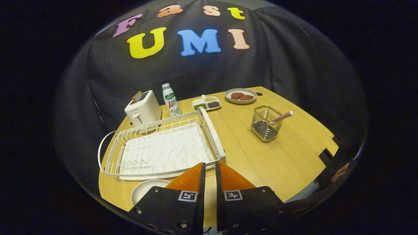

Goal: Take the plate from the dish rack, then take the spoon from the basket and place it into the plate.

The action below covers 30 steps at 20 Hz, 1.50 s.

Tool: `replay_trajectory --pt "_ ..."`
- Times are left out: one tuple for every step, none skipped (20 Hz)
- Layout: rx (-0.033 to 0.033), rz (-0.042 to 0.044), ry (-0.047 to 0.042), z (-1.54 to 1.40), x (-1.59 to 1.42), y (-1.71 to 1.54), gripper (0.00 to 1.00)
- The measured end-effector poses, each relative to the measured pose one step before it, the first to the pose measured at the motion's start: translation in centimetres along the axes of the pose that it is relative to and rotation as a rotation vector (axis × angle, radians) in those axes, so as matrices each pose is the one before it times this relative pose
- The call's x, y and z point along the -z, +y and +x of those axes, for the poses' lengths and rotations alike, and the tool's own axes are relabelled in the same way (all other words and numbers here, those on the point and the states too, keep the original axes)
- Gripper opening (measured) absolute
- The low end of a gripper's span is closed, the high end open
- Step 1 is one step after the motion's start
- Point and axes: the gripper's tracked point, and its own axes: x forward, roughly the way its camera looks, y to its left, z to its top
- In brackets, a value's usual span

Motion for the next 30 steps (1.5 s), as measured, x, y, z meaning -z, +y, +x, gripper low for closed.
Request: replay_trajectory --pt "0.03162 0.00462 -0.0106 0.015 -0.777 -0.925 0.15" --pt "0.02777 0.00988 -0.00883 0.159 -0.638 -0.868 0.16" --pt "0.0243 0.01601 -0.00888 0.229 -0.665 -0.809 0.15" --pt "0.02168 0.01851 -0.00746 0.363 -0.541 -0.795 0.15" --pt "0.02455 0.01635 -0.00488 0.437 -0.517 -0.818 0.15" --pt "0.02871 0.01172 -0.00304 0.568 -0.452 -0.858 0.15" --pt "0.03697 0.00582 -0.00353 0.486 -0.535 -1.0 0.16" --pt "0.03739 0.00846 -0.00461 0.622 -0.518 -1.003 0.15" --pt "0.02541 0.01228 -0.00528 0.475 -0.6 -0.741 0.15" --pt "0.02547 0.01212 -0.00529 0.408 -0.493 -0.779 0.15" --pt "0.02452 0.01077 -0.00397 0.508 -0.58 -0.712 0.16" --pt "0.02001 0.0082 -0.00234 0.683 -0.302 -0.528 0.18" --pt "0.01399 0.00596 -0.00249 0.327 -0.368 -0.425 0.18" --pt "0.02248 -0.00138 -0.0009 0.664 -0.276 -0.526 0.23" --pt "0.02259 -0.00512 -0.0017 0.283 -0.264 -0.773 0.46" --pt "0.01119 -0.0007 -0.00119 0.617 -0.347 -0.313 0.46" --pt "0.0064 0.002 0.00089 0.54 -0.284 -0.288 0.46" --pt "0.00003 -0.00136 0.00213 0.382 -0.085 -0.173 0.46" --pt "0.00309 -0.00387 0.00317 0.438 -0.074 -0.32 0.46" --pt "-0.00242 -0.00197 0.00213 0.61 -0.046 -0.076 0.46" --pt "-0.00606 -0.00139 0.00393 0.433 -0.006 -0.068 0.46" --pt "-0.00155 -0.00204 0.00152 0.554 -0.106 -0.219 0.46" --pt "-0.0024 -0.00152 0.00249 0.397 -0.049 -0.312 0.46" --pt "-0.00196 -0.00096 0.00281 0.283 0.049 -0.269 0.46" --pt "-0.00336 -0.00268 0.00078 0.271 0.022 -0.305 0.46" --pt "0.00072 -0.00528 -0.00329 0.372 -0.115 -0.368 0.46" --pt "-0.008 -0.00633 -0.00346 0.388 -0.103 -0.155 0.46" --pt "-0.01162 -0.00727 0.00073 0.433 0.074 -0.144 0.46" --pt "-0.01343 -0.00856 0.00086 0.339 0.078 -0.04 0.46" --pt "-0.0089 -0.01015 -0.00036 0.349 0.049 -0.167 0.46"
